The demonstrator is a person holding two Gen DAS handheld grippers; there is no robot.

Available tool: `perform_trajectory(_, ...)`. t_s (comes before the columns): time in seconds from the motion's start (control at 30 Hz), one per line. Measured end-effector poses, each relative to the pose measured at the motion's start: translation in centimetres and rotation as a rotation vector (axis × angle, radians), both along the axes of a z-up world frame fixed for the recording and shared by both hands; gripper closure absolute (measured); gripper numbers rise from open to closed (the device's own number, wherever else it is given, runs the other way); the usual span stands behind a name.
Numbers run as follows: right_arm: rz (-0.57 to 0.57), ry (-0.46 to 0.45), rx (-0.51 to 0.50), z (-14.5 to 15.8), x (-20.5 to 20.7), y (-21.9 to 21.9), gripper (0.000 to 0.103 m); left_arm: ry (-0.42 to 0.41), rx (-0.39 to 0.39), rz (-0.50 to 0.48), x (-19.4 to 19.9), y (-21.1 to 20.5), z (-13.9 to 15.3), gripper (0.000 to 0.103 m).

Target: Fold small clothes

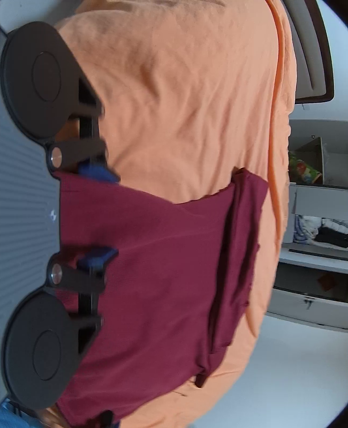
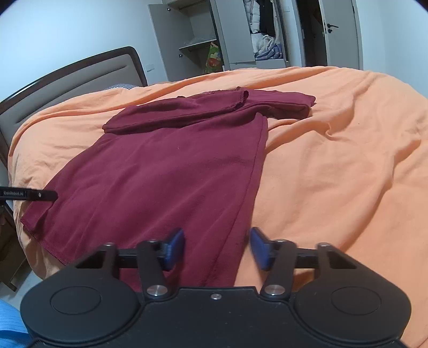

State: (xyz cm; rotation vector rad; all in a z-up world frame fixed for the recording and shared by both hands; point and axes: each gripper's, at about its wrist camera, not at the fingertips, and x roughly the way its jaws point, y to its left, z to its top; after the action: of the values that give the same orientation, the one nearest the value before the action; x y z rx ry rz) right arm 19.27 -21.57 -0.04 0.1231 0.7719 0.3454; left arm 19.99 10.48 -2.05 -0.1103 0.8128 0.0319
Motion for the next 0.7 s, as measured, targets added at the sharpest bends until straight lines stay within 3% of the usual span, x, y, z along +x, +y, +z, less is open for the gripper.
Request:
perform_trajectory(0.03,0.0,-0.003,0.006,0.0,-0.2,0.0,0.062,0.004,0.002,0.0,-0.2,-0.1,-0.1,0.08)
perform_trajectory(0.07,-0.001,-0.005,0.011,0.0,-0.3,0.1,0.07,0.007,-0.003,0.0,-0.4,-0.1,-0.2,0.088)
perform_trajectory(0.17,-0.001,-0.027,-0.005,0.4,-0.9,0.3,0.093,-0.006,-0.032,0.022,-1.1,0.1,0.2,0.094)
perform_trajectory(0.37,-0.01,-0.081,0.01,2.4,-2.6,-0.4,0.096,-0.063,-0.042,0.01,-3.2,0.3,2.3,0.095)
perform_trajectory(0.53,0.031,-0.07,-0.03,1.7,-2.7,0.2,0.093,-0.028,-0.049,0.025,-3.0,0.7,0.7,0.092)
perform_trajectory(0.57,0.037,-0.074,-0.041,1.7,-2.7,0.3,0.086,-0.021,-0.036,0.036,-3.1,0.7,0.5,0.087)
perform_trajectory(0.63,0.058,-0.091,-0.065,2.1,-2.9,0.5,0.077,-0.006,-0.006,0.039,-3.4,0.5,0.5,0.052)
perform_trajectory(0.7,0.074,-0.11,-0.065,2.5,-3.2,0.7,0.065,-0.028,-0.027,0.03,-4.1,0.3,0.9,0.037)
